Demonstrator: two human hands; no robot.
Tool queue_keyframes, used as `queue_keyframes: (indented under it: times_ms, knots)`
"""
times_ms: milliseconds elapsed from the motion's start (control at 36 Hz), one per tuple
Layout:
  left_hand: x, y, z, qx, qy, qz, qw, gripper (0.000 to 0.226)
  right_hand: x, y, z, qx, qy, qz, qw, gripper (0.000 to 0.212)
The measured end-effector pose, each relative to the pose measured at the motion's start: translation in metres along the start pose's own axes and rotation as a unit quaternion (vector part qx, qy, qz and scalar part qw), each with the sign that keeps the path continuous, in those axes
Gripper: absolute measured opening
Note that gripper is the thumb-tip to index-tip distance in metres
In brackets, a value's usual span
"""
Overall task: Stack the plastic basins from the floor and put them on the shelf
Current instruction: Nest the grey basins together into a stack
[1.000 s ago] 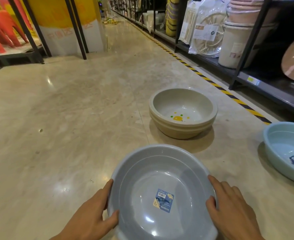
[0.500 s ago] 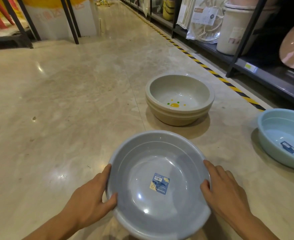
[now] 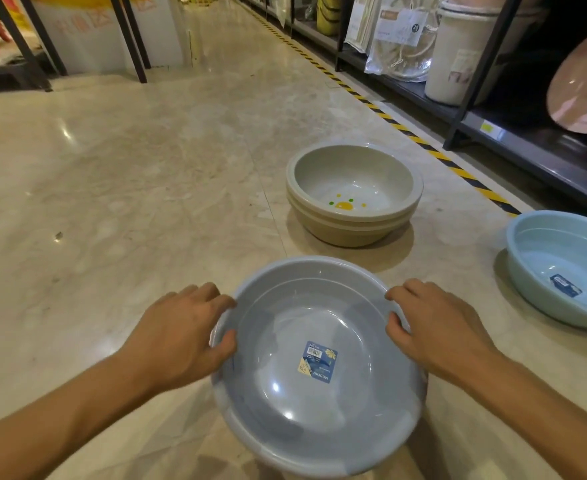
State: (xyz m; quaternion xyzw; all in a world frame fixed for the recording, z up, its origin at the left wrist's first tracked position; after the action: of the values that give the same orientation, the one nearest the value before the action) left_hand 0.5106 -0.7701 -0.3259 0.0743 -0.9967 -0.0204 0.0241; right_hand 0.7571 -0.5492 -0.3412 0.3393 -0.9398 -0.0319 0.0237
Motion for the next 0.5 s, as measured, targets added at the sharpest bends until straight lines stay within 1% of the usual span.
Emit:
queue_keyframes:
  times_ms: [111, 167, 222, 333, 417, 500]
  knots:
    - [0.006, 0.029, -0.025, 0.0, -0.013, 0.016, 1.0, 0.078, 0.018, 0.023, -0.026, -0.005, -0.011, -0.06, 0.998, 0.028]
    - [0.012, 0.04, -0.028, -0.004, -0.02, 0.016, 1.0, 0.085, 0.027, 0.034, -0.037, -0.017, -0.003, -0.085, 0.996, 0.026]
    - [0.018, 0.05, -0.029, -0.027, -0.031, 0.015, 0.999, 0.084, 0.035, 0.047, -0.043, -0.031, 0.0, -0.111, 0.993, 0.025]
    - [0.031, 0.067, -0.026, -0.068, -0.049, 0.018, 0.996, 0.082, 0.052, 0.071, -0.048, -0.027, -0.009, -0.145, 0.989, 0.021]
    - [0.044, 0.075, -0.023, -0.061, -0.052, 0.023, 0.997, 0.081, 0.065, 0.088, -0.052, -0.028, -0.001, -0.146, 0.989, 0.023]
    - [0.059, 0.083, -0.025, -0.044, -0.05, 0.026, 0.997, 0.067, 0.076, 0.103, -0.059, -0.029, -0.01, -0.147, 0.989, 0.024]
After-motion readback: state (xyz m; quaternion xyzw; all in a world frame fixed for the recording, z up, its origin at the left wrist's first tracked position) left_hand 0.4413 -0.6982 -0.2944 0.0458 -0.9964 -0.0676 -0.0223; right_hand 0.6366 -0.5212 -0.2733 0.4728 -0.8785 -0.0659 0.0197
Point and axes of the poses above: each hand's wrist, its own y-axis towards the middle knuckle, its own z-axis out of the palm, x = y × z, the point moved 2 cm from there along y, towards the middle knuckle, and after that the axes turned 11 degrees about z, right-handed, at the moved point
